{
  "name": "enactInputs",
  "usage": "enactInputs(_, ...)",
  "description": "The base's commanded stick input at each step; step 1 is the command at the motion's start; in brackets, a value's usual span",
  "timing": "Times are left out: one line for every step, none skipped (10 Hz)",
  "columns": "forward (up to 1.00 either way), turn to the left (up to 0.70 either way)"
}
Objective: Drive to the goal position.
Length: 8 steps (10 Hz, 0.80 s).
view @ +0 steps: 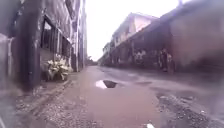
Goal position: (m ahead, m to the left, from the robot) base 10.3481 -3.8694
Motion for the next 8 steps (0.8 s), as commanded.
enactInputs(1.00,0.40)
enactInputs(1.00,0.40)
enactInputs(1.00,0.40)
enactInputs(1.00,0.40)
enactInputs(1.00,0.38)
enactInputs(1.00,0.18)
enactInputs(1.00,0.00)
enactInputs(1.00,0.00)
